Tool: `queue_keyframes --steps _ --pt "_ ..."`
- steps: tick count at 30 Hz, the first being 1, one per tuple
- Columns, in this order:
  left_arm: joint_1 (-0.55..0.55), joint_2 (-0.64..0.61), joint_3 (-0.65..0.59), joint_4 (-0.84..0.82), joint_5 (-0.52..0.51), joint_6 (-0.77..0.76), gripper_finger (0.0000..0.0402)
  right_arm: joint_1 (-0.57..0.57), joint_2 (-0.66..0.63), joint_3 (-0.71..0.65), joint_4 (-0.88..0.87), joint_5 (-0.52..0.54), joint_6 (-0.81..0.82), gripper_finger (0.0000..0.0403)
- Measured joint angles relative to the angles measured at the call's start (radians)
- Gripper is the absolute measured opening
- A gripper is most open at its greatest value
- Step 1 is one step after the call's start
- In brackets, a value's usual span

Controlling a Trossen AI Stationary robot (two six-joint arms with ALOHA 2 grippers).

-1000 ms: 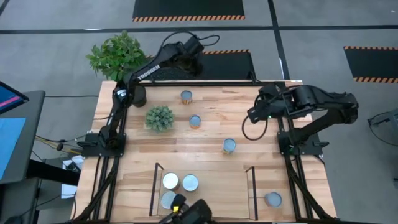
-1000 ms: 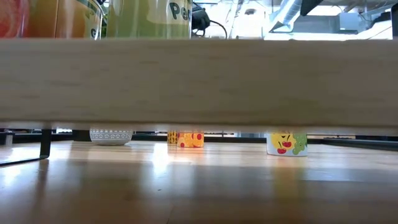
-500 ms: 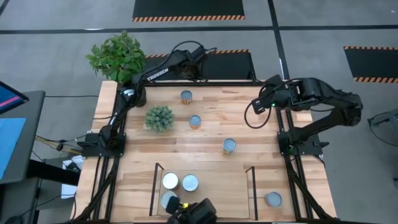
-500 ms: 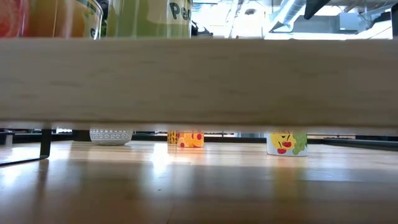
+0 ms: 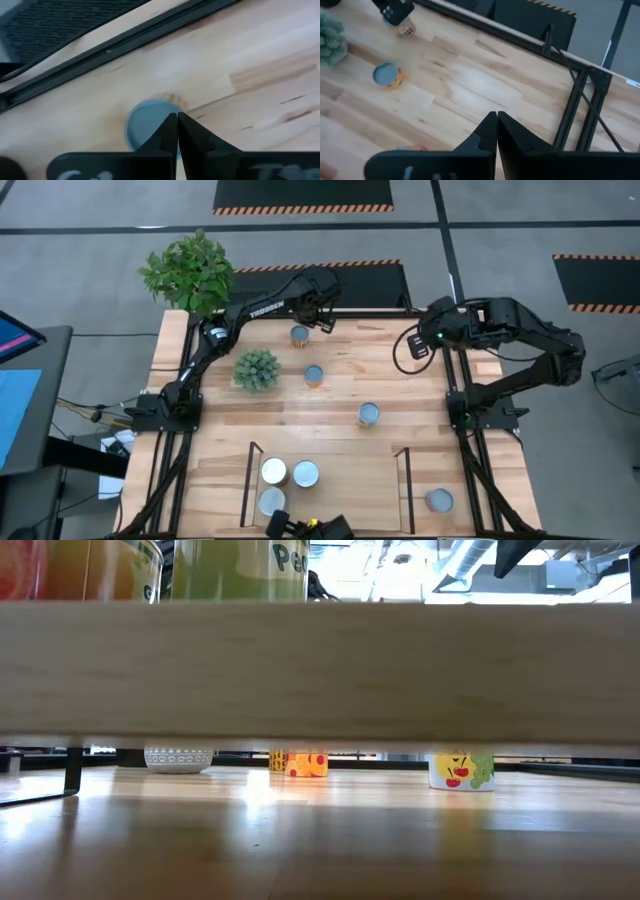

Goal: Pick and place cans onto a shelf
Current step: Move the can of black beans to the center

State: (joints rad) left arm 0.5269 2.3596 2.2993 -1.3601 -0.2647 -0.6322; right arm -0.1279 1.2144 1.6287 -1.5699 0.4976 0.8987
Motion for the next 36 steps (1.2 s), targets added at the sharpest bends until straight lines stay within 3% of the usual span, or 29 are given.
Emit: queue_keyframes --steps 4,18,24,36 --pt "-0.003 -0.001 -0.018 -0.074 -0.038 -0.031 0.0 -0.006 0.0 0.0 0.0 -0.006 -0.018 0.0038" --pt "-0.022 -0.002 -0.145 0.018 0.022 -0.041 0.0 -0.004 0.0 0.0 -0.001 -0.025 -0.033 0.0038" --pt "-0.026 0.011 -0.143 0.035 0.019 -0.034 0.0 -0.004 0.0 0.0 0.0 -0.026 -0.033 0.0038" --pt "-0.072 0.021 -0.141 0.035 0.114 0.041 0.0 -0.004 0.0 0.0 0.0 -0.026 -0.064 0.0038"
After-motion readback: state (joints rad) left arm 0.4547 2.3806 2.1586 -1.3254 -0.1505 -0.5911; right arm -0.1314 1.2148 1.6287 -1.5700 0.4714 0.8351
